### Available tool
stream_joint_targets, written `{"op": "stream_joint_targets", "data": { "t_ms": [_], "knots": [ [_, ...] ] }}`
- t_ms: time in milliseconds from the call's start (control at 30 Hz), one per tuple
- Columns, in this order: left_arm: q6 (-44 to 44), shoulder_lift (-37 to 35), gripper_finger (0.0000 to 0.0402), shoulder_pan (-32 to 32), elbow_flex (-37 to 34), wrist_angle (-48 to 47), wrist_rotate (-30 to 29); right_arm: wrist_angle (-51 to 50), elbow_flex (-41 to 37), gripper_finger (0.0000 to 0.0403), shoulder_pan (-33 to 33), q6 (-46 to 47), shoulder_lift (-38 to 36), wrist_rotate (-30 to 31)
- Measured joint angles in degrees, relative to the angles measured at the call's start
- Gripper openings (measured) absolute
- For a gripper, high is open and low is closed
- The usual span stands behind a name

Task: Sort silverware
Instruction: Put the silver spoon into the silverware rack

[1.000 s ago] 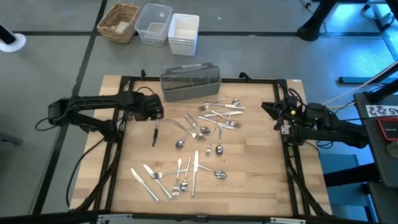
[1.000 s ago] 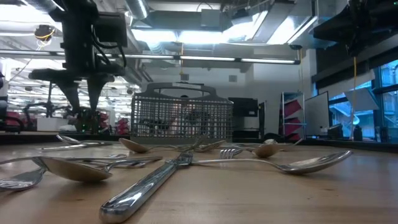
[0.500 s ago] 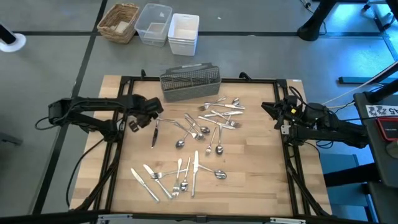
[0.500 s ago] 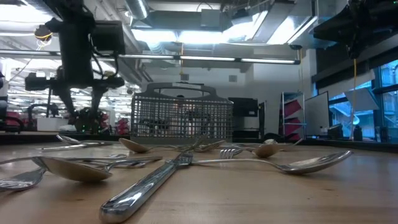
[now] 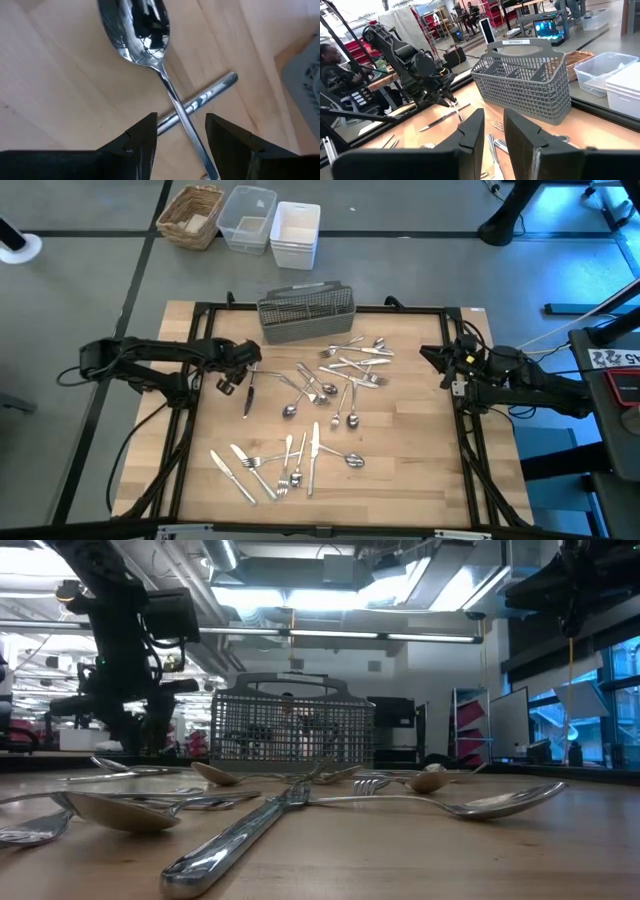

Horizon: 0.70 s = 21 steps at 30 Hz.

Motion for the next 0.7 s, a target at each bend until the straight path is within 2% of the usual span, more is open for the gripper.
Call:
{"op": "stream_joint_targets", "data": {
  "t_ms": [433,533,700],
  "knots": [
    [-2.4,7.4,0.0157,2.1,0.1,1.5,-1.0,0.1,0.0,0.0076,0.0,0.0,0.0,0.3],
    [-2.0,8.6,0.0139,3.1,0.2,1.9,-0.5,0.1,0.0,0.0076,0.0,0.0,0.0,0.3],
    [-0.2,8.8,0.0085,4.3,0.2,1.8,1.1,0.1,0.0,0.0076,0.0,0.0,0.0,0.3]
  ]
}}
